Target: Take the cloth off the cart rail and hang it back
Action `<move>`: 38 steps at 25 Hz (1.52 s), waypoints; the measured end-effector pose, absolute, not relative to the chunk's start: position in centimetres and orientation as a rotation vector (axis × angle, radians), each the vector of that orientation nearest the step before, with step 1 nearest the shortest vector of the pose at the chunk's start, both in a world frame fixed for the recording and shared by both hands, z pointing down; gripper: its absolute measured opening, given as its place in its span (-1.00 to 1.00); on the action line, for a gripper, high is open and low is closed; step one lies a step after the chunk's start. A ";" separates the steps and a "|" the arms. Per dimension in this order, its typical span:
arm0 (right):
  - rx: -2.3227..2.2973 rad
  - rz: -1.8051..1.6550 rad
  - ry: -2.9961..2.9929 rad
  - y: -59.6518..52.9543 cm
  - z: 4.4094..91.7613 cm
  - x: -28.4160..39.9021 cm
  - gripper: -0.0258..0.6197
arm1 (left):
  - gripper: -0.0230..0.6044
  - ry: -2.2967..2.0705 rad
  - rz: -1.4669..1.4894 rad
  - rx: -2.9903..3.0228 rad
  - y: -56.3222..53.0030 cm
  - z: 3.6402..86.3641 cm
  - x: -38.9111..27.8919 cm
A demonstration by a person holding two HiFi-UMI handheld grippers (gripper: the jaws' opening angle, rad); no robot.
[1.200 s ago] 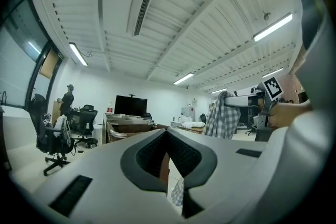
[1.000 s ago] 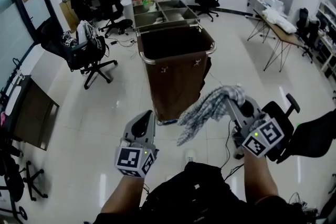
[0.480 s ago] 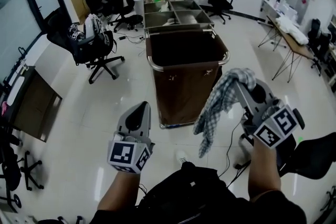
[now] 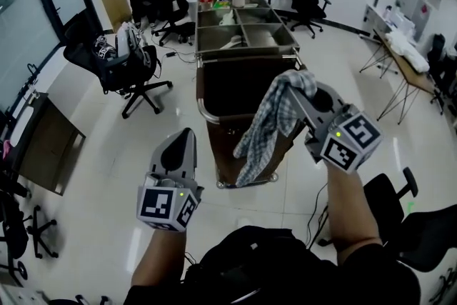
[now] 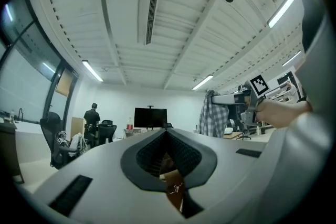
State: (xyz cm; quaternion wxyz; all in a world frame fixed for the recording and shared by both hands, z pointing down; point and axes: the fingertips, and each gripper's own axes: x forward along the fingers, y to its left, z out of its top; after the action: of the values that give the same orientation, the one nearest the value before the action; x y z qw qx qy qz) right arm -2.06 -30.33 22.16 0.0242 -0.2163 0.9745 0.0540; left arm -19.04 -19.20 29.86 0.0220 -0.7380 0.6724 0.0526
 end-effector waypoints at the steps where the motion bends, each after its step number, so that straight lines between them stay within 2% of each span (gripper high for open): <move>1: -0.656 0.160 3.019 -31.6 22.4 -2.8 -0.79 | -0.93 2.099 0.160 -2.274 -19.7 29.8 -19.3; 15: -0.491 0.152 3.271 -46.7 30.5 -11.9 -0.76 | -0.93 2.329 0.113 -2.071 -24.0 31.7 -23.9; 21: -0.397 -0.006 3.394 -51.0 35.7 -14.6 -0.74 | -0.93 2.364 0.091 -2.045 -26.6 32.1 -24.8; 24: -0.292 -0.120 3.485 -51.9 38.8 -15.4 -0.65 | -0.93 2.373 0.074 -2.049 -27.8 32.4 -24.9; 26: -0.234 -0.236 3.531 -52.3 40.7 -15.6 -0.50 | -0.93 2.378 0.070 -2.054 -28.6 32.7 -25.3; 30: -0.133 -0.337 3.612 -51.9 43.5 -15.2 0.06 | -0.93 2.369 0.057 -2.083 -30.0 33.1 -25.1; 31: -0.099 -0.341 3.631 -51.5 44.0 -15.0 0.30 | -0.93 2.362 0.055 -2.093 -30.2 33.3 -24.9; 32: -0.078 -0.335 3.655 -51.1 44.4 -14.7 0.69 | -0.93 2.355 0.053 -2.105 -30.5 33.4 -24.6; 33: -0.070 -0.322 3.683 -50.8 44.8 -14.3 0.77 | -0.93 2.348 0.053 -2.117 -30.8 33.5 -24.3; 38: -0.058 -0.417 3.721 -50.5 45.4 -11.4 0.77 | -0.93 2.303 0.072 -2.169 -31.8 33.6 -23.1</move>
State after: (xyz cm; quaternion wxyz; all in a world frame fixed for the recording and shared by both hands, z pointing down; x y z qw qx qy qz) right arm -11.41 -50.46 45.45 -0.2971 -0.0147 0.9488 -0.1064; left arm -23.12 -31.80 33.58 -0.0114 -0.6854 0.7277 0.0226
